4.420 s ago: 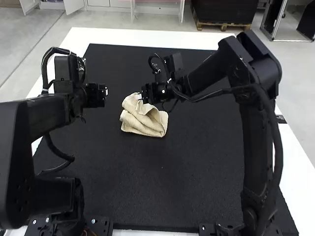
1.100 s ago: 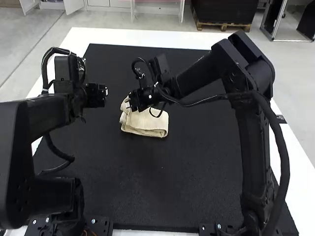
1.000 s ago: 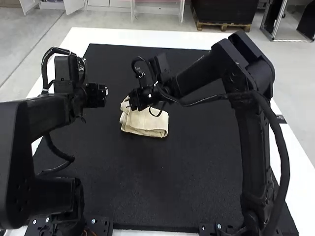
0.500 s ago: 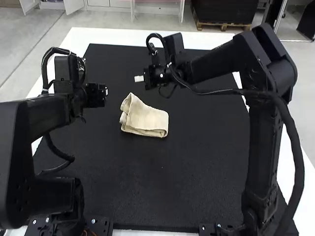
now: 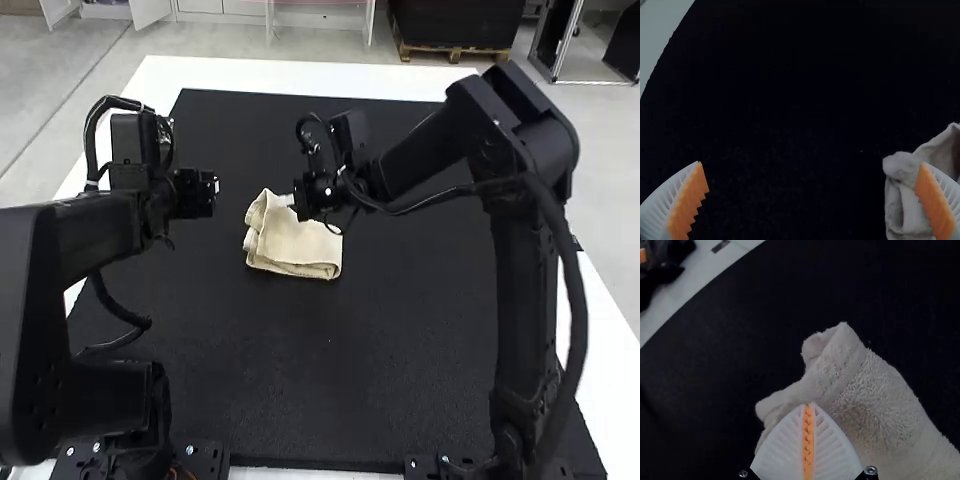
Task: Fold the towel.
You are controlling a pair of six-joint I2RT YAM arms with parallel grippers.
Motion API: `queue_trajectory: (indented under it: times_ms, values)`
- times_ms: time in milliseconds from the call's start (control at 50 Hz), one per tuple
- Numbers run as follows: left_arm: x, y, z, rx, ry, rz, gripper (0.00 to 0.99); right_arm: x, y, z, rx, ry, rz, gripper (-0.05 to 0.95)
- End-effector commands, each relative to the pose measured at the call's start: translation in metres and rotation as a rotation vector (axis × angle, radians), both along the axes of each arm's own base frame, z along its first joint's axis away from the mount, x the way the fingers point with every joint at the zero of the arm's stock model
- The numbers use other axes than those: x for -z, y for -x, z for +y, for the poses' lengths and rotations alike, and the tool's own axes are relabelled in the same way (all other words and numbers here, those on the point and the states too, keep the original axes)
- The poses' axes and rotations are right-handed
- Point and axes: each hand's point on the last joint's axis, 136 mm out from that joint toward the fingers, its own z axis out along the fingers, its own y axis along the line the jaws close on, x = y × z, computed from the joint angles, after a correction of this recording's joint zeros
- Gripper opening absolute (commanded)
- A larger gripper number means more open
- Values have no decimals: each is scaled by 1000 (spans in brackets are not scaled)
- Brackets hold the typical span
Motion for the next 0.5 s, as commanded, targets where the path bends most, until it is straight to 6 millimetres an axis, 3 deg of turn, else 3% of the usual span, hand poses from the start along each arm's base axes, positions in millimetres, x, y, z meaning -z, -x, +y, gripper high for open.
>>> queue_trajectory:
  times_ms: [0,480]
  values:
    - [-8,1,0,-5,11,-29,969,1,0,9,-20,-16,-12,-23]
    - [-13,0,1,-9,13,-47,969,31,-16,27,-19,-29,-4,-23]
